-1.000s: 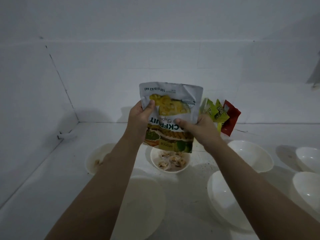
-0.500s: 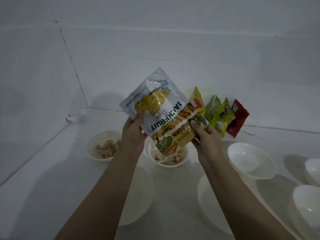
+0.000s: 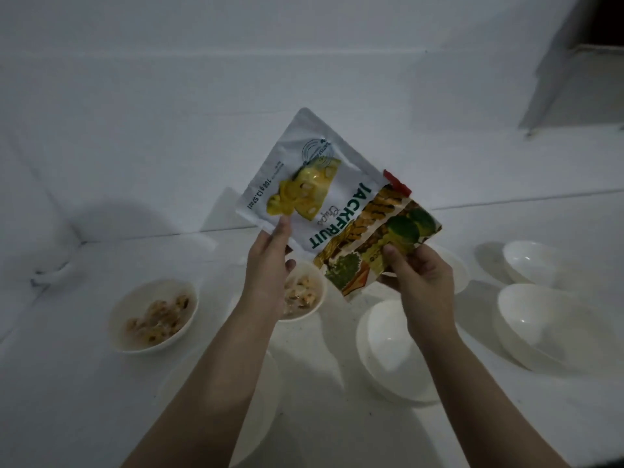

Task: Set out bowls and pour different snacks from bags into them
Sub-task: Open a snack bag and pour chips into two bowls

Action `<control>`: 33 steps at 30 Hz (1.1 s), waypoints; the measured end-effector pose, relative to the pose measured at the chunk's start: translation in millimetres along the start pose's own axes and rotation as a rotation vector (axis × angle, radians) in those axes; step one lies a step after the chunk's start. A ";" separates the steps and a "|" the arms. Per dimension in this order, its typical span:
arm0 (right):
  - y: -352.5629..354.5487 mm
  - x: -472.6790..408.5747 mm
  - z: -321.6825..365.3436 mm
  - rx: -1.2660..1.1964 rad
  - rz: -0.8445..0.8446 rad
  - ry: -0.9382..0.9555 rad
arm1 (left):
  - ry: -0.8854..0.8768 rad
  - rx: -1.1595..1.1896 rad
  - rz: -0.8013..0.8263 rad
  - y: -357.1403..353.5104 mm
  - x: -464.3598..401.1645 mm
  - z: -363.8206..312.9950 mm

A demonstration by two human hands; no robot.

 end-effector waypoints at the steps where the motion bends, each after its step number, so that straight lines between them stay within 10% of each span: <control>1: 10.9 2.3 3.4 -0.004 -0.047 0.012 | 0.005 -0.081 0.027 -7.7 4.2 3.4; 33: 453.4 132.5 31.4 0.019 -0.957 0.017 | 0.200 -0.238 0.877 -385.7 232.6 242.5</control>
Point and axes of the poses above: each hand's wrist, its own x-axis away from the middle knuckle, its own y-axis out of the back of the hand, z = x × y, the point moved 6 cm from there along -x, towards the middle knuckle, and after that the axes turned 8 degrees about x, right-handed, at the moved point
